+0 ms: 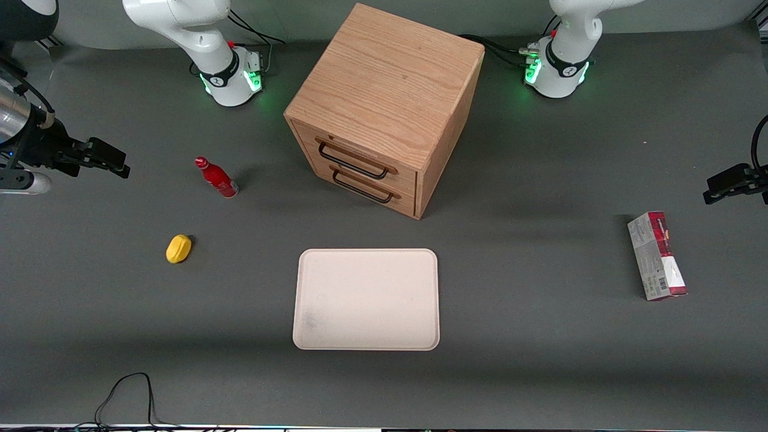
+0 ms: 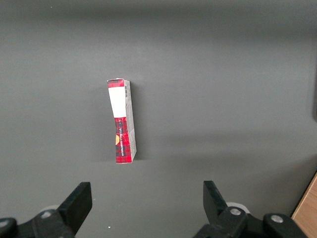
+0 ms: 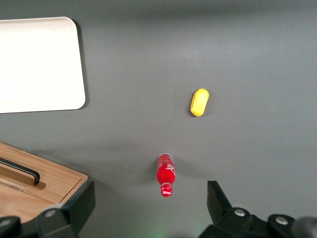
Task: Place coke bottle on tray
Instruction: 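Move the right gripper down toward the red Coca-Cola bottle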
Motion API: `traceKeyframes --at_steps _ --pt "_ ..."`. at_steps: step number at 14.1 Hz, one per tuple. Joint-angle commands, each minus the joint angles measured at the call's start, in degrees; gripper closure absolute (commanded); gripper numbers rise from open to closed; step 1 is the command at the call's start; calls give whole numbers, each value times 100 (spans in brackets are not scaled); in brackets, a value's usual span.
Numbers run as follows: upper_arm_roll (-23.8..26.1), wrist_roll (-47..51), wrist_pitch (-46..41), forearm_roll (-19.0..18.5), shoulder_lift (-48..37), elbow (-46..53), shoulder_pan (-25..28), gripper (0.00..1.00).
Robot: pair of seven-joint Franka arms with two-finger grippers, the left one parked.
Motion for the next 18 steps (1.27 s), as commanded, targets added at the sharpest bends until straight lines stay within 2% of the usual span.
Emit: traceKeyframes --at_steps 1,4,6,8,13,18 --pt "-23 -84 -100 121 93 168 5 0" --pt "-14 -66 -144 121 84 72 5 0" --pt "-31 30 -284 113 -99 -575 14 0" --pt "-303 -48 55 139 -538 -1410 14 0" --pt "-277 -66 2426 113 -1637 -4353 84 0" --pt "-234 -66 4299 78 -1946 -6157 329 0"
